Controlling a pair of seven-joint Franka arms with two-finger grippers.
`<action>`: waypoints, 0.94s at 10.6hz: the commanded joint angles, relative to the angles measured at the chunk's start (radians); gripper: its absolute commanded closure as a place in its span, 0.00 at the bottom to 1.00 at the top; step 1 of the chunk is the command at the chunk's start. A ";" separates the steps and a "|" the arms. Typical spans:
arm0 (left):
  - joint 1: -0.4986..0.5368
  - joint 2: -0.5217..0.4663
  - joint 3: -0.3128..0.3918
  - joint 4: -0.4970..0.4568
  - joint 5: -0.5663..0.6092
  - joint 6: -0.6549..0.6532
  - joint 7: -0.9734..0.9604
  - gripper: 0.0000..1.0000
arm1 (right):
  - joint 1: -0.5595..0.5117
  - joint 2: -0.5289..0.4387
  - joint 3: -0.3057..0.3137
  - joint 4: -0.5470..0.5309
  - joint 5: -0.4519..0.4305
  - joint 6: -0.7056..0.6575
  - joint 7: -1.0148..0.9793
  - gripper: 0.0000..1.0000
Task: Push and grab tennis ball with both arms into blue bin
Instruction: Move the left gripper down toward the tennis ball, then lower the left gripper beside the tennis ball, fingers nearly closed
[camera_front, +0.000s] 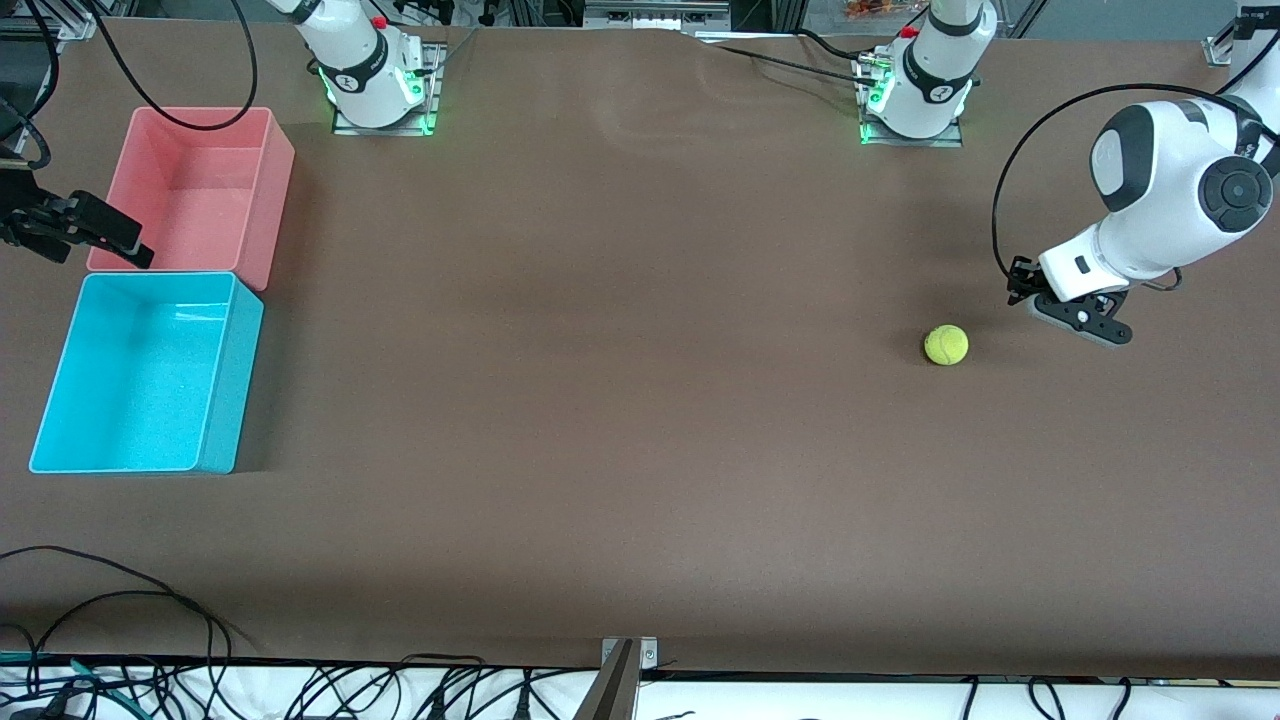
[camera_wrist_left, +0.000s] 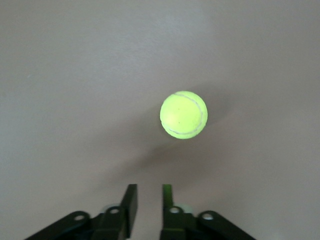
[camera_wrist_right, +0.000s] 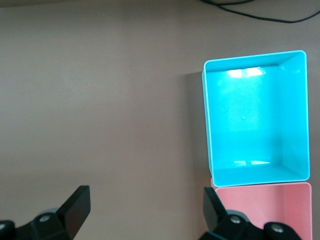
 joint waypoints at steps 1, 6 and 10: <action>0.023 0.008 0.010 -0.011 0.021 0.022 0.302 1.00 | -0.010 0.009 0.004 0.022 -0.005 -0.012 -0.015 0.00; 0.025 0.103 0.046 -0.009 0.006 0.149 0.807 1.00 | -0.010 0.015 0.004 0.022 -0.005 -0.012 -0.015 0.00; 0.014 0.189 0.046 -0.003 0.003 0.262 0.892 1.00 | -0.010 0.023 0.004 0.022 -0.005 -0.012 -0.013 0.00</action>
